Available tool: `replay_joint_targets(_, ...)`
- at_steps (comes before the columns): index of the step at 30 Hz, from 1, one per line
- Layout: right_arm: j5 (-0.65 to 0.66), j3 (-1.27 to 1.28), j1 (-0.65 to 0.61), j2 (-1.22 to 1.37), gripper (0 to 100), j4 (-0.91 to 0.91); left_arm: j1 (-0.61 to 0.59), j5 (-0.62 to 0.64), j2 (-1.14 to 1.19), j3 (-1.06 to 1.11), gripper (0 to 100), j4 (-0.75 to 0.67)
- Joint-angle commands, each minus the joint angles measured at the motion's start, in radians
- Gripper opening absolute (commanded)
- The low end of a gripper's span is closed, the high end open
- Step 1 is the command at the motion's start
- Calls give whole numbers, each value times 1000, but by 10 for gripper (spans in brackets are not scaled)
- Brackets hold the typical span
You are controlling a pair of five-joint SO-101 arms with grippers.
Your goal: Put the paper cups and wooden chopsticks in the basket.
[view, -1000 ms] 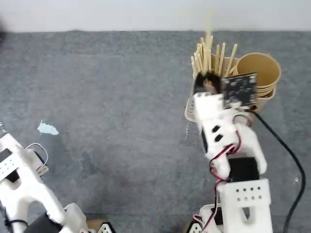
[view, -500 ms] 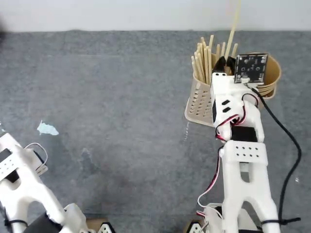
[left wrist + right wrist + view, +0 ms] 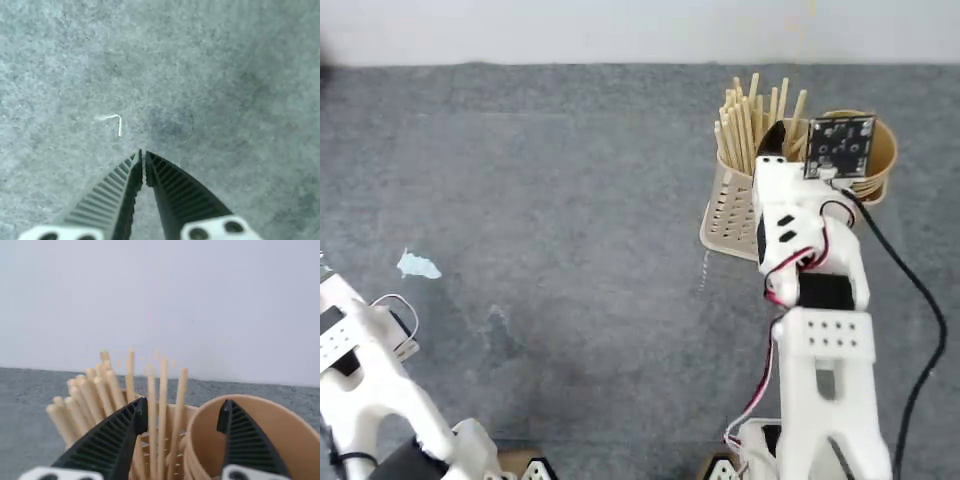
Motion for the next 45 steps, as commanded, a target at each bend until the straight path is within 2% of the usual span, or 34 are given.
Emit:
replay_joint_targets(1,0,-54,-58,-156,241,140,6,5,-3,-30,12,-14)
replay_joint_targets(6,0,-51,-156,-338,213,421,104,5,-12,-18,12,-11)
replay_joint_targets(11,0,-48,-179,-430,0,570,204,5,-12,-41,12,-12)
replay_joint_targets(13,0,-32,-179,-435,43,608,236,5,-14,-61,12,-9)
replay_joint_targets(16,0,21,-179,-438,5,650,276,5,-49,-81,12,-9)
replay_joint_targets(21,-5,91,-177,-440,7,699,350,8,-247,-61,11,8)
replay_joint_targets(26,-137,146,-179,-440,7,725,442,86,-500,-19,11,52)
replay_joint_targets(35,-150,281,-140,-447,7,717,678,189,-784,107,11,77)
replay_joint_targets(41,-158,384,-120,-598,7,680,776,232,-1002,213,11,60)
replay_joint_targets(45,-229,537,-120,-768,7,604,819,275,-1174,337,11,11)
